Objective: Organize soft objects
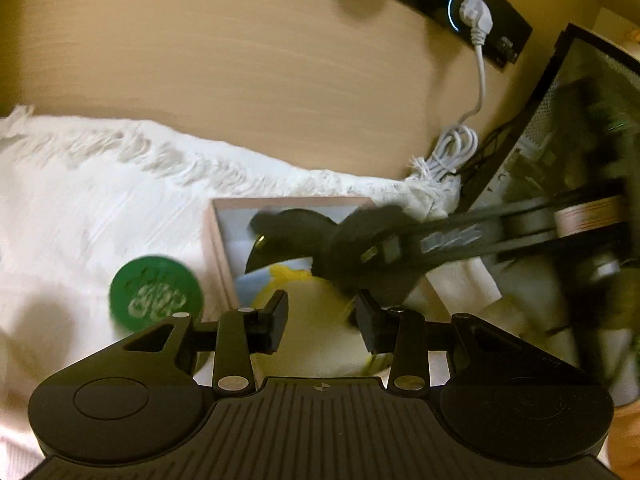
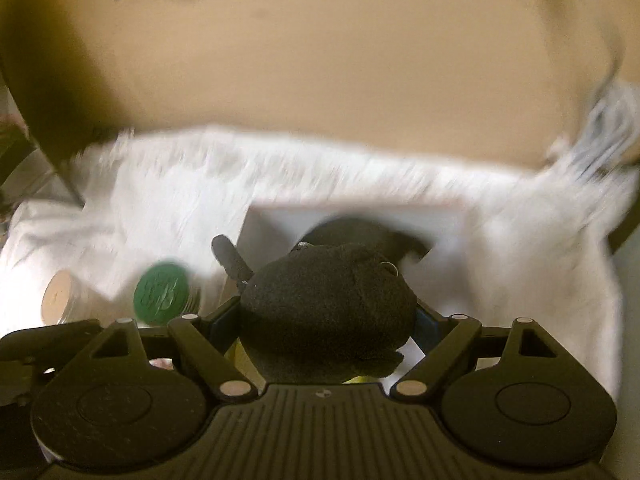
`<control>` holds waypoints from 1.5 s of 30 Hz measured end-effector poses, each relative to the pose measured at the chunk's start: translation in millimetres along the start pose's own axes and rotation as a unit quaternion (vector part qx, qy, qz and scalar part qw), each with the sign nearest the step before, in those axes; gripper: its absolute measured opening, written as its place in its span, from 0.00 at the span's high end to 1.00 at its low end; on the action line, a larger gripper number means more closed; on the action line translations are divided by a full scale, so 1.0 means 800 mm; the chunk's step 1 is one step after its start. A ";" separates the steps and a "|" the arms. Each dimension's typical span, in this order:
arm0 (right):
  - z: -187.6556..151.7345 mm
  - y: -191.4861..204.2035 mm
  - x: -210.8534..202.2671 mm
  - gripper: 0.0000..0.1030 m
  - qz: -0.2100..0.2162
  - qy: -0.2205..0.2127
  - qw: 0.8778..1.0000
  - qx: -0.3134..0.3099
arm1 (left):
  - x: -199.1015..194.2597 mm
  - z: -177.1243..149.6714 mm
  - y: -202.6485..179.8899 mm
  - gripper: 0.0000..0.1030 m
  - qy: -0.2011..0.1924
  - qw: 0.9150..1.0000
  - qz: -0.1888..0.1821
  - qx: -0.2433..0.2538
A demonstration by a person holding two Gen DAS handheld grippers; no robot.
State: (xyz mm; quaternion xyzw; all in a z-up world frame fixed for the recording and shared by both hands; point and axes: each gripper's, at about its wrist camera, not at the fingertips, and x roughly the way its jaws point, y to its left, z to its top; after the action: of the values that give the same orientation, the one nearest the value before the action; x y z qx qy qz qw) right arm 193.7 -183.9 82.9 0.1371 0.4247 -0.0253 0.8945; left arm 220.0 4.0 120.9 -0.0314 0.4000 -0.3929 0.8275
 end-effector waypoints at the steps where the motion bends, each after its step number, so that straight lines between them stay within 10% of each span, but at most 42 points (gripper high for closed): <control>1: -0.004 0.002 0.012 0.17 0.015 0.017 1.000 0.003 | -0.006 -0.004 0.002 0.61 0.002 1.000 -0.003 -0.002; 19: -0.038 0.024 0.073 0.12 -0.028 0.036 0.997 -0.058 | -0.093 -0.100 0.035 0.61 0.005 0.996 0.087 -0.031; 32: -0.047 0.019 -0.048 0.12 -0.014 -0.131 0.990 -0.058 | -0.147 -0.126 0.087 0.61 -0.061 0.977 0.189 -0.083; 45: -0.148 0.088 -0.043 0.12 0.022 -0.168 0.977 -0.128 | -0.142 -0.171 0.124 0.61 -0.037 0.965 0.226 -0.126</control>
State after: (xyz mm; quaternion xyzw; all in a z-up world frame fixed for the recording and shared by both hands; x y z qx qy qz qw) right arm 94.2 -87.2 54.2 0.0248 0.2648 0.0263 0.9636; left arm 146.0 185.2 64.1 -0.0587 0.4122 -0.1410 0.8982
